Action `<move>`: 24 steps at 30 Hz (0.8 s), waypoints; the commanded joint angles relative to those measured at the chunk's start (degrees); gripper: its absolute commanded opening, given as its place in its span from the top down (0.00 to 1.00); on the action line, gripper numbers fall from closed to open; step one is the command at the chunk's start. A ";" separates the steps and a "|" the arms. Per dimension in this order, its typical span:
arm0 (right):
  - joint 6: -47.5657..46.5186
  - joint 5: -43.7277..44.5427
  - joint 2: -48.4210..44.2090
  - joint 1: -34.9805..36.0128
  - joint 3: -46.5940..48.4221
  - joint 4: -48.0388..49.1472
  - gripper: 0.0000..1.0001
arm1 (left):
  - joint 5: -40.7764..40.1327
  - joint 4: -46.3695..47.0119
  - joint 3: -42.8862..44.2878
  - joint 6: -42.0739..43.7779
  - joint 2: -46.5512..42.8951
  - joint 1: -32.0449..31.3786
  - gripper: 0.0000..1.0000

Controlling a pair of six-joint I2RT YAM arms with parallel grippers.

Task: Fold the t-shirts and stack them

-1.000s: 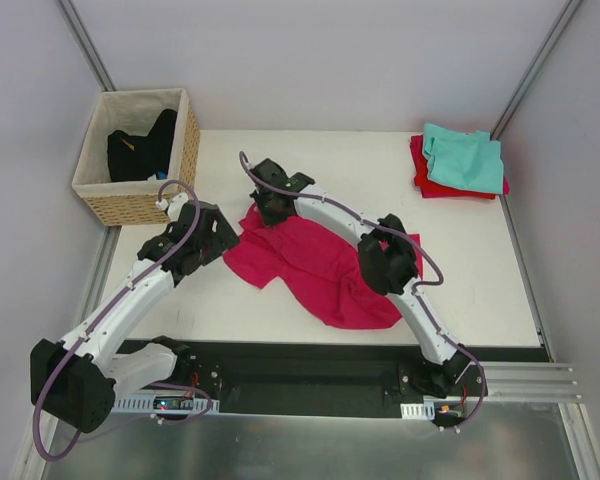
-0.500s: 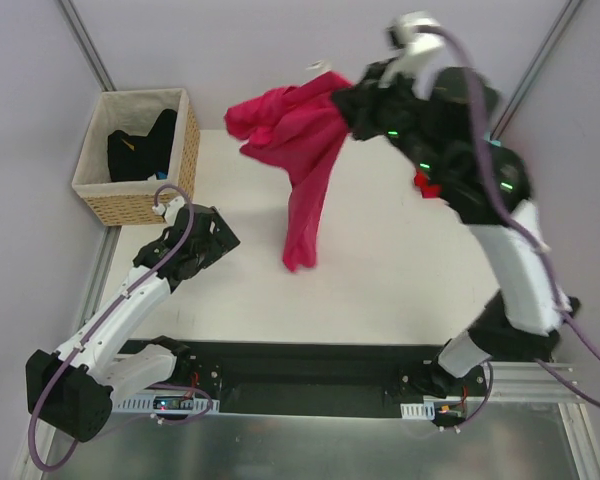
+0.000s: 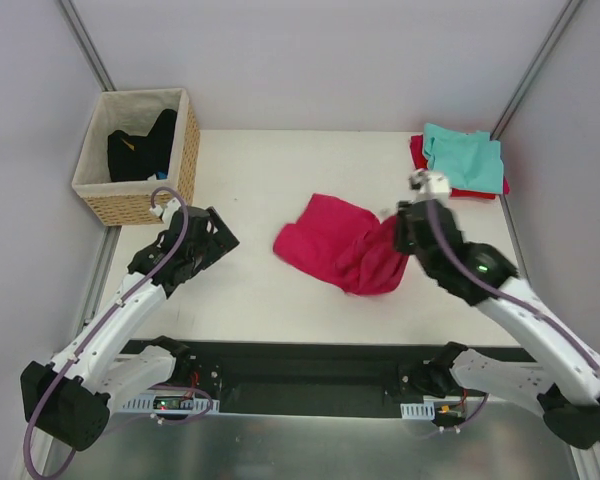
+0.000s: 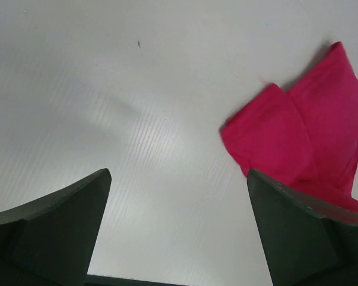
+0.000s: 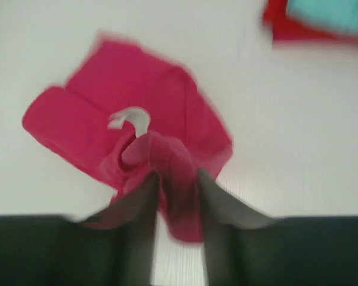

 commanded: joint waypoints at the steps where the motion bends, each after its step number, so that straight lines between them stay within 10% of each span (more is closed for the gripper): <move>1: 12.05 -0.42 4.49 0.08 -13.37 -8.97 0.18 | 0.51 0.03 1.00 0.69 0.93 -0.72 0.02; 3: 12.50 0.46 2.48 0.18 -15.49 -8.62 0.04 | 0.51 0.38 1.00 0.69 1.63 -1.07 0.02; 12: 6.17 4.43 4.75 0.09 -0.83 -10.13 0.04 | 1.65 4.51 7.65 3.84 11.36 -6.25 0.03; 24: 7.92 -2.70 10.47 0.18 -5.21 -2.47 0.04 | 8.15 8.91 34.46 15.36 43.26 -10.48 0.10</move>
